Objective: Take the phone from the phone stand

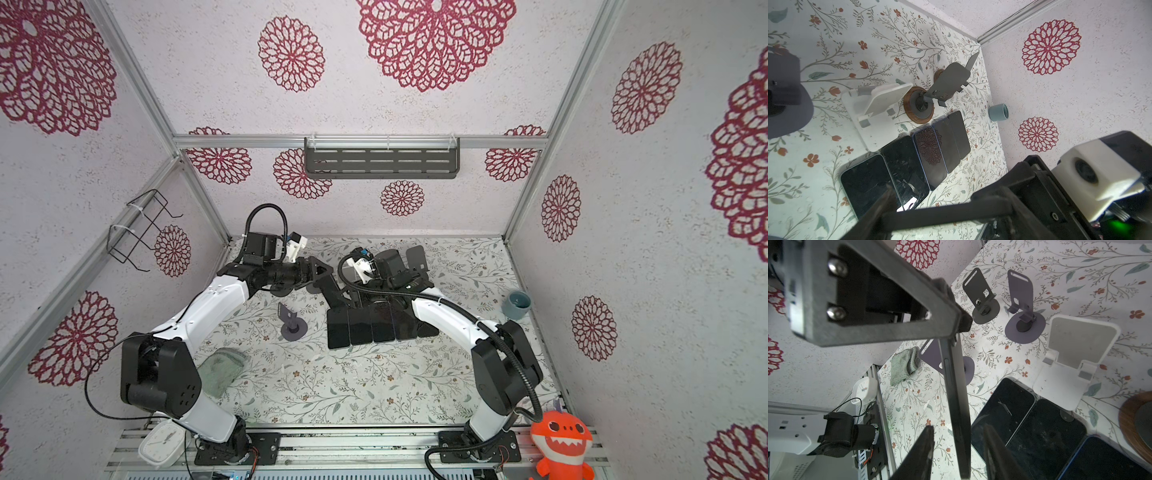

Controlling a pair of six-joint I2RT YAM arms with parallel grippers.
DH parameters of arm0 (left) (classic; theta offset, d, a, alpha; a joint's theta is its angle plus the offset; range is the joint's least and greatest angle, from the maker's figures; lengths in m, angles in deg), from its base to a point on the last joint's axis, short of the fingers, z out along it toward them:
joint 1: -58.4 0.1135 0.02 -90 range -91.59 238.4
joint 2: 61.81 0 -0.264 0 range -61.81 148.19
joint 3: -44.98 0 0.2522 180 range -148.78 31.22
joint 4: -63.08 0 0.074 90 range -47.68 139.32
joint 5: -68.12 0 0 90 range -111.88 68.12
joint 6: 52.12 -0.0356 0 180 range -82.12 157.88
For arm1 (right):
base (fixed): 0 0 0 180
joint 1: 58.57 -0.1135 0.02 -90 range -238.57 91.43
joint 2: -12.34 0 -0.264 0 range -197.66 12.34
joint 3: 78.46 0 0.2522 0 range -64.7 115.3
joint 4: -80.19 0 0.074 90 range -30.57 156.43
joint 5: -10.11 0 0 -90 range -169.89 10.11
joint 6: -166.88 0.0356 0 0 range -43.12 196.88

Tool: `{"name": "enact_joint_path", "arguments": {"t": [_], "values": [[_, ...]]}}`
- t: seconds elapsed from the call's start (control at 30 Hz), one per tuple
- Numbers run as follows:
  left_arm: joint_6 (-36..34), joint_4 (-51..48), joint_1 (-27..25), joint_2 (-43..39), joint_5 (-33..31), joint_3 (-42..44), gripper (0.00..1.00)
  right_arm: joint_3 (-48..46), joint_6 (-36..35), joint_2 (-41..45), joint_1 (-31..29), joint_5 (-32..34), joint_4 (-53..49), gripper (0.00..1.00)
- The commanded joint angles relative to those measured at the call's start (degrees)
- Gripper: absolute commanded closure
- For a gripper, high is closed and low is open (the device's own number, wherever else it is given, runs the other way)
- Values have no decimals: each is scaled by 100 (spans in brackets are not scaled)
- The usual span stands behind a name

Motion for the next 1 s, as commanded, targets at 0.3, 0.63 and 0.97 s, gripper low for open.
{"name": "enact_joint_path", "arguments": {"t": [0.3,0.63,0.97], "values": [[161,405,-113,88,133,-153,66,179,194,-186,-52,-68,513,83],[268,681,-166,42,151,-71,31,166,212,-48,-34,54,487,100],[243,1076,-140,-375,-225,220,2,-95,-115,487,347,-95,-41,100]]}}
